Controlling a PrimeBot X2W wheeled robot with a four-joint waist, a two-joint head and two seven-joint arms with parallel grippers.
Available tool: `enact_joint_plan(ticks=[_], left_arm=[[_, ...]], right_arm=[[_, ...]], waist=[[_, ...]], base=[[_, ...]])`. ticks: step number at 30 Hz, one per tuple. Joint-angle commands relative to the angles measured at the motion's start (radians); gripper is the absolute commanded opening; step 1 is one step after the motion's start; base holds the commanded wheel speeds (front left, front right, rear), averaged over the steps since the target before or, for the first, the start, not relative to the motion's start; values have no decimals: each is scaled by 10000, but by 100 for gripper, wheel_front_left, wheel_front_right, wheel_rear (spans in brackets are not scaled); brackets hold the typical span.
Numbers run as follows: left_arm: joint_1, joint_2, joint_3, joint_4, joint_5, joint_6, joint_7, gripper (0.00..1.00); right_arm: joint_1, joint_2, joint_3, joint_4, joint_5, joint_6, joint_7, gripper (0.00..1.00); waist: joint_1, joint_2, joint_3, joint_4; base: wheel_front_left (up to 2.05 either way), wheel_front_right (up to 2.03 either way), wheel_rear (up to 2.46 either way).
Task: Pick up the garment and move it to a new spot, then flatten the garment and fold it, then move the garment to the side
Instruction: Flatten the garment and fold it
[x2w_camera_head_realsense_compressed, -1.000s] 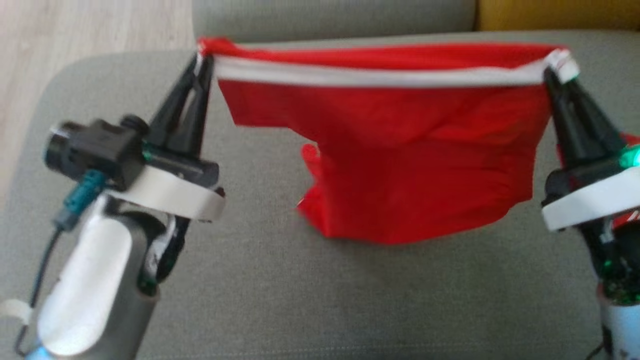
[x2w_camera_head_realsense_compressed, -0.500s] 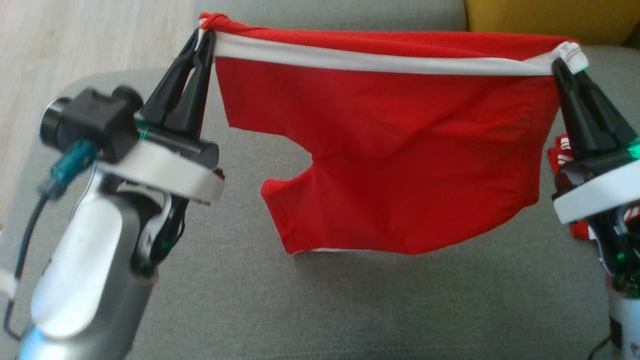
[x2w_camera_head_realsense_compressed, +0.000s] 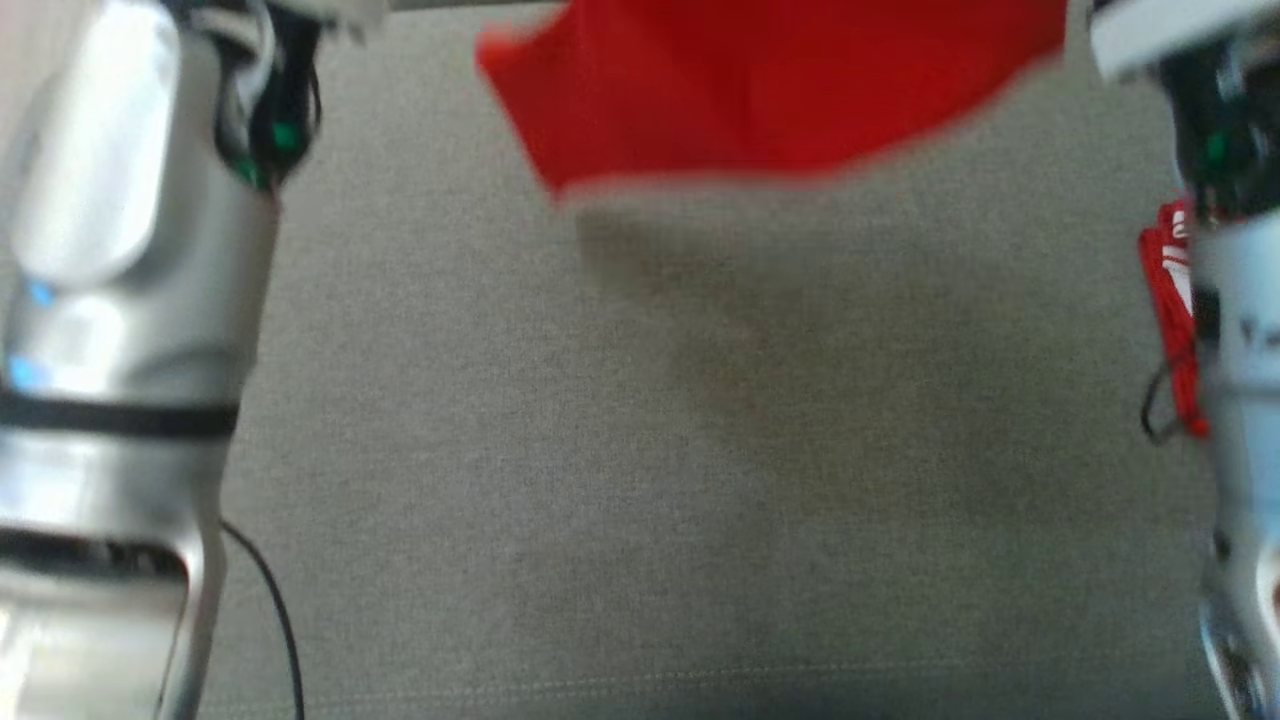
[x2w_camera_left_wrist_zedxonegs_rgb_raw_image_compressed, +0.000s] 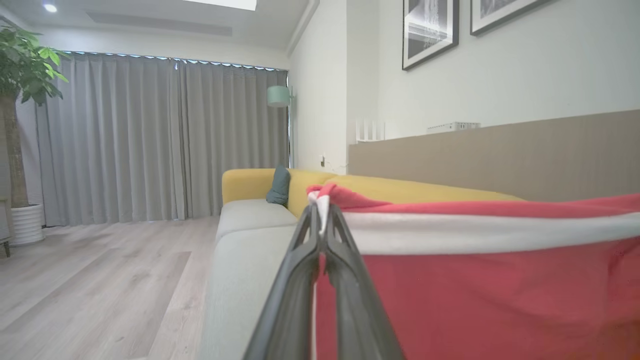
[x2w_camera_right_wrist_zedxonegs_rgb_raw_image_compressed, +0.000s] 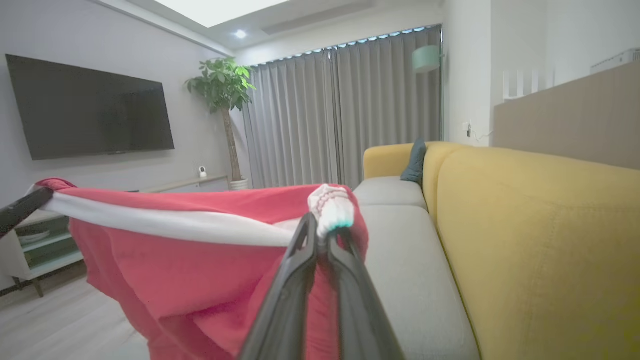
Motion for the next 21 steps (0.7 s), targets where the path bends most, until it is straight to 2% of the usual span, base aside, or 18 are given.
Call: enact_joint_plan(ticks=[1,7,13,17,21], left_arm=[[-707,341,500,-24,59,-16,-174,0],[-1361,-157,665,2510,-87,-144,-573,0],[-377,-595,1073,4572,-581,-297,-633,0],[378,-809,1260,4971,-709,-412,-636,0],[1362,-898,1577,4609,-740,-488,-638,0]], right_arm=[[-509,108,158,-50,56,-9,-291,0],[-1895,404,1577,2852,174,-9,-1545,0],[-1607,800,3194,5389,576,-9,-2510,0],[-879,973,3975,6016,1235,-9,-3069,0],[157,839,4540,5909,1896,-9,-3594,0]], waist=[[-3,0,123,-15],[-3,0,646,9],[-3,0,1236,92],[-3,0,1595,165],[-3,0,1652,182]], base=[[0,0,0],[0,0,0],[0,0,0],[0,0,0],[0,0,0]])
